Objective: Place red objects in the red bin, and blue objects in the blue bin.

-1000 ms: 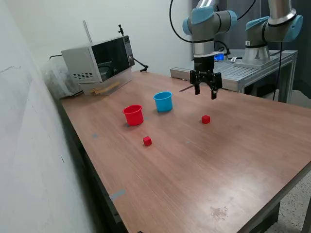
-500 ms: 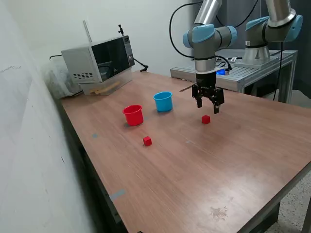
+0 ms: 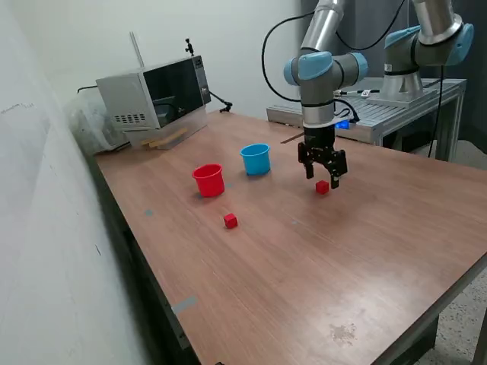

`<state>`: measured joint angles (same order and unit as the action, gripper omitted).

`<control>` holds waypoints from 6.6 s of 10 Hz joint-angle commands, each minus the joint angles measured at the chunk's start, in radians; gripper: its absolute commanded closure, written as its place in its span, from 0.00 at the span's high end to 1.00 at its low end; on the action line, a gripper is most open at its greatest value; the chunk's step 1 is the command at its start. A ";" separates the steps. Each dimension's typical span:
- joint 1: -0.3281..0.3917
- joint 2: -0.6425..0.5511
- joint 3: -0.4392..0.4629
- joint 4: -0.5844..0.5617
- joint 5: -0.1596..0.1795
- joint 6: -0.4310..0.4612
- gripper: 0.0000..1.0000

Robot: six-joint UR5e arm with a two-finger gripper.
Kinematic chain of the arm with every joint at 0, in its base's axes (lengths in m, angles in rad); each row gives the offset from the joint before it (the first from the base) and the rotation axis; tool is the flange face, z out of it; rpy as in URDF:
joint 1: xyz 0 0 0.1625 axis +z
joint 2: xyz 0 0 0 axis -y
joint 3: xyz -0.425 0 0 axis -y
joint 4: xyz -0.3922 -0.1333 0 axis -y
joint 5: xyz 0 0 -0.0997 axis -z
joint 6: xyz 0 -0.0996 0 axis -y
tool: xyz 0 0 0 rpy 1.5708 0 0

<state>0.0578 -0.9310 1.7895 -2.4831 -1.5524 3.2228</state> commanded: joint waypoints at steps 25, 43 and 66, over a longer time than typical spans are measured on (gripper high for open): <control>-0.328 0.086 -0.470 0.170 -0.063 -0.066 0.00; -0.314 0.077 -0.457 0.141 -0.021 -0.086 1.00; -0.069 0.389 -0.706 0.101 -0.029 -0.100 1.00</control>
<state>-0.0107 -0.5570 1.0883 -2.3766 -1.5811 3.1226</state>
